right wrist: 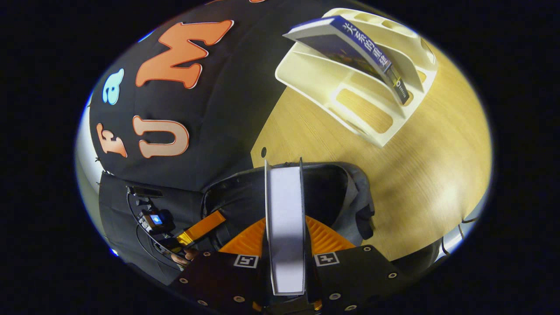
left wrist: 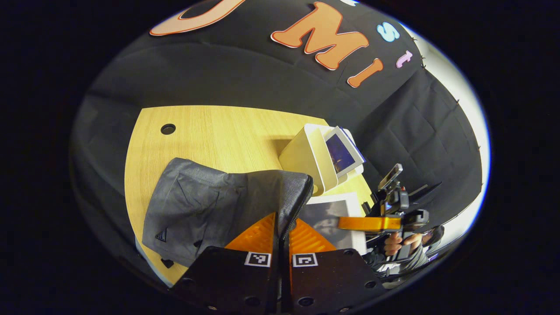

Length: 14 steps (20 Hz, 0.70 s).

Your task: Open the schoolbag, grab two books from the bookshelf and put them into the schoolbag.

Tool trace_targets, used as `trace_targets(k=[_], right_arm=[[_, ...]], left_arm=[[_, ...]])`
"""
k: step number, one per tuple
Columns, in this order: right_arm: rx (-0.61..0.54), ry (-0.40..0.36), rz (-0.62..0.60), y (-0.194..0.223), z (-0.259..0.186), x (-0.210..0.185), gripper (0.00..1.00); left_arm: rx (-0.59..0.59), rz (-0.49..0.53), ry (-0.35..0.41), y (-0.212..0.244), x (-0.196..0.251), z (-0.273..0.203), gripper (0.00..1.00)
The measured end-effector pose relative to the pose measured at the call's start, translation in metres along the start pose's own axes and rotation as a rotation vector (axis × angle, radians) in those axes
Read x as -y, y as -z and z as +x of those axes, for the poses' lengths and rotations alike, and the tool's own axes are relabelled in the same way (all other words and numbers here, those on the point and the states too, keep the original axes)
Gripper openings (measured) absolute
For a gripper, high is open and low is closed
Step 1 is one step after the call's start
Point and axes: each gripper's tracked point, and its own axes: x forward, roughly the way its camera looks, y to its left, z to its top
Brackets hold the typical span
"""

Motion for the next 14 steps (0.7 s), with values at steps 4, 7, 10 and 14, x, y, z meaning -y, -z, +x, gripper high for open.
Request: trace_targets(k=[4,7,10,14], right_arm=[[-0.013,-0.032,0.020,0.016,0.051,0.001,0.32],[0.016,-0.047,0.026,0.018,0.079,-0.001,0.32],[0.049,-0.048,0.034,0.020,0.101,0.001,0.32],[0.051,-0.014,0.033,0.030,0.127,0.006,0.34]], left_arm=[[0.015,-0.021,0.000,0.001,0.001,0.002,0.04],[0.014,-0.026,-0.001,0.002,0.003,0.003,0.04],[0.016,-0.034,-0.005,0.002,0.006,0.005,0.04],[0.021,-0.046,-0.010,0.000,0.007,0.006,0.04]])
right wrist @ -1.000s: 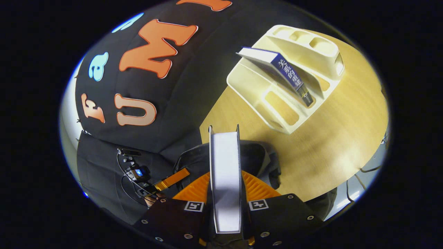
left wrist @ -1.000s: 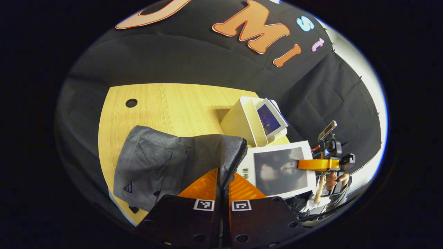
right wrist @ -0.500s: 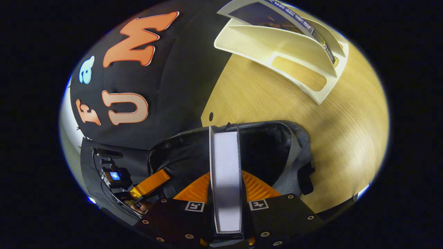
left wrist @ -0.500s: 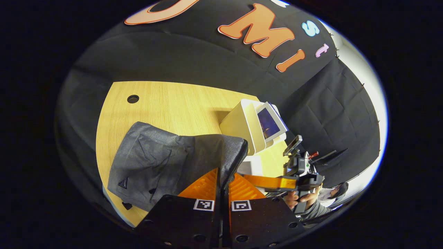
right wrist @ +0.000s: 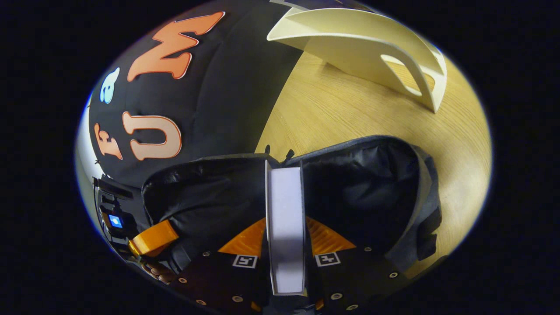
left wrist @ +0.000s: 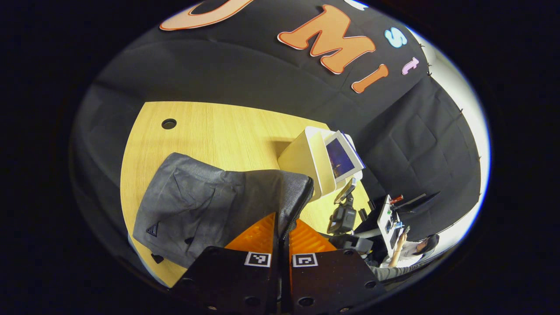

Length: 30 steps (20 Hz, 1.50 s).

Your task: Open the schoolbag, grab two books from the bookshelf and put them into the schoolbag.

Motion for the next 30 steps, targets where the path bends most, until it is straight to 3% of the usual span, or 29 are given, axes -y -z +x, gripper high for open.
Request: trace_targets(k=[1,3,5,6,7,14,23,30], right_arm=[[-0.023,0.052,-0.001,0.003,0.011,0.009,0.36],[-0.073,0.095,-0.003,0.010,0.014,0.017,0.53],[-0.134,0.130,-0.038,0.017,0.005,0.016,0.74],[-0.164,0.165,-0.068,0.014,-0.003,0.021,0.91],[-0.175,0.189,-0.104,0.012,-0.010,0.026,0.97],[-0.149,0.278,-0.298,-0.058,-0.095,0.019,0.98],[-0.121,0.493,-0.637,-0.176,-0.198,0.014,0.98],[-0.111,0.563,-0.808,-0.273,-0.223,-0.013,0.99]], left_arm=[[-0.002,-0.001,-0.006,0.000,-0.001,0.001,0.04],[-0.007,-0.009,-0.018,0.000,-0.002,0.004,0.05],[-0.002,-0.007,-0.034,0.000,-0.003,0.005,0.05],[0.003,-0.007,-0.046,-0.002,-0.005,0.005,0.04],[0.005,-0.013,-0.050,-0.003,-0.006,0.008,0.04],[0.013,-0.019,-0.088,0.000,-0.008,0.013,0.04],[0.000,-0.062,-0.152,0.010,-0.007,0.030,0.05],[0.004,-0.071,-0.202,0.013,-0.007,0.036,0.04]])
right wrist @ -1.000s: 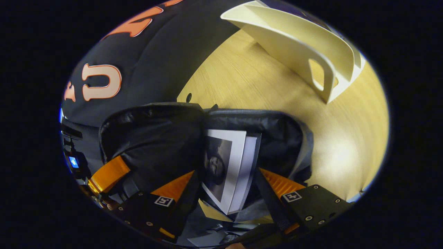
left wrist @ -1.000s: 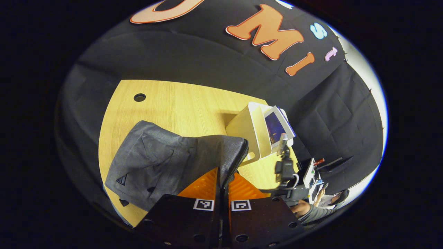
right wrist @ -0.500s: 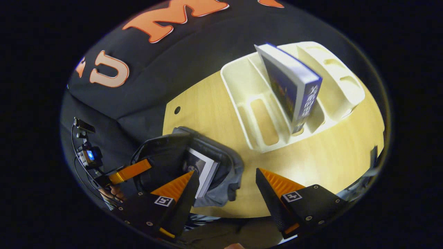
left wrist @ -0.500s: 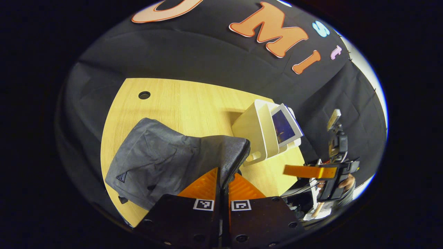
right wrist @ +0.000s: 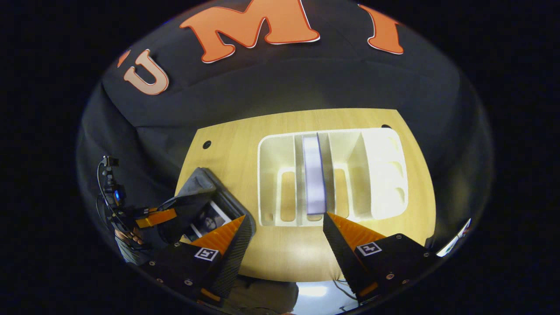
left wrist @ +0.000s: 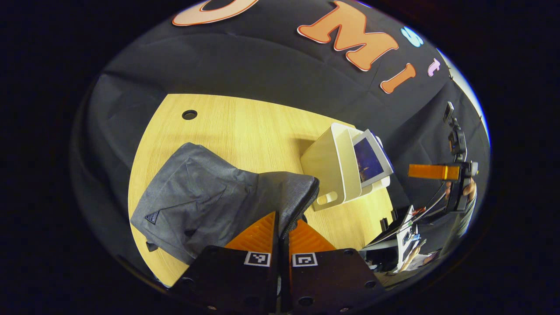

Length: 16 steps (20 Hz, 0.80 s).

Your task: Open the schoolbag, grab two books from the bookshelf and put them into the schoolbag.

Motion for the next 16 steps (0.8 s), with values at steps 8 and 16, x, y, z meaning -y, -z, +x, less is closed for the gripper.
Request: trace_targets(k=[8,16], right_arm=[[-0.141,-0.008,0.005,-0.039,0.071,0.026,0.95],[-0.252,0.008,-0.015,-0.032,0.122,0.038,0.64]], left_arm=[[0.009,-0.045,-0.079,0.003,-0.002,0.002,0.04],[0.004,-0.088,-0.145,0.006,-0.001,0.007,0.04]])
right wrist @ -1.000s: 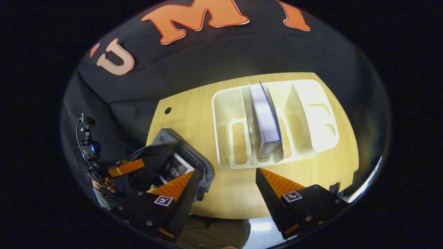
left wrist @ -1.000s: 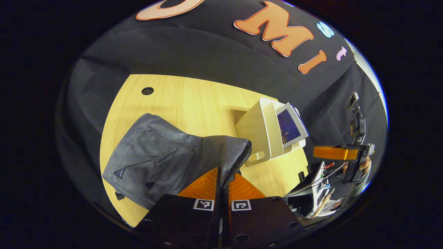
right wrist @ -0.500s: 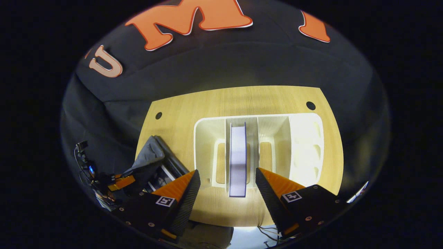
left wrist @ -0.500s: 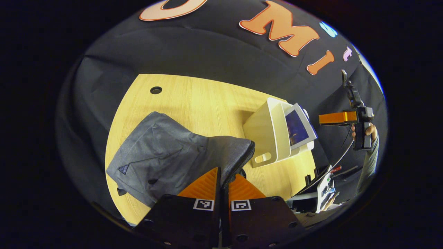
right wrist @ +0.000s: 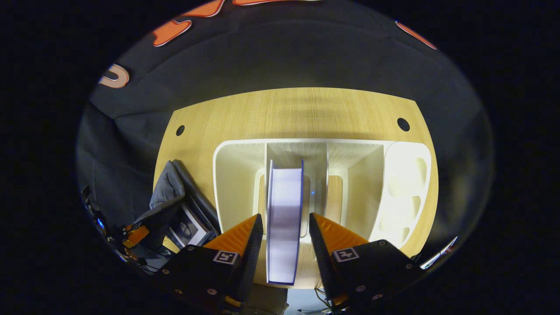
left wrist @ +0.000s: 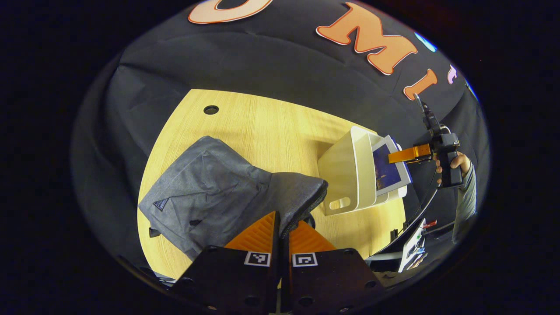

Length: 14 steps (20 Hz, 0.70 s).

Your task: Open the schoolbag, grab two books from the bookshelf and put them into the schoolbag.

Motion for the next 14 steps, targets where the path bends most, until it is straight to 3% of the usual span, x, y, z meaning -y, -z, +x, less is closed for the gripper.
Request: trace_targets(k=[1,2,3,4,6,14], right_arm=[[-0.012,-0.002,0.004,0.002,0.005,-0.001,0.51],[-0.011,0.004,0.014,0.001,-0.001,-0.001,0.55],[0.005,0.012,0.015,-0.003,0.005,0.002,0.46],[0.028,0.042,0.033,-0.005,0.004,0.009,0.43],[0.051,0.027,0.065,-0.007,-0.004,0.007,0.35],[0.169,-0.006,0.165,0.018,-0.084,0.006,0.32]], left_arm=[[-0.001,-0.001,-0.006,0.000,0.001,0.001,0.05],[-0.003,-0.003,-0.013,0.000,0.001,0.000,0.05],[-0.003,-0.003,-0.018,0.001,0.002,0.000,0.05],[-0.004,-0.002,-0.021,0.002,0.002,0.000,0.04],[-0.005,0.005,-0.022,0.003,0.002,-0.002,0.04],[-0.017,0.038,0.050,0.006,0.002,-0.001,0.05]])
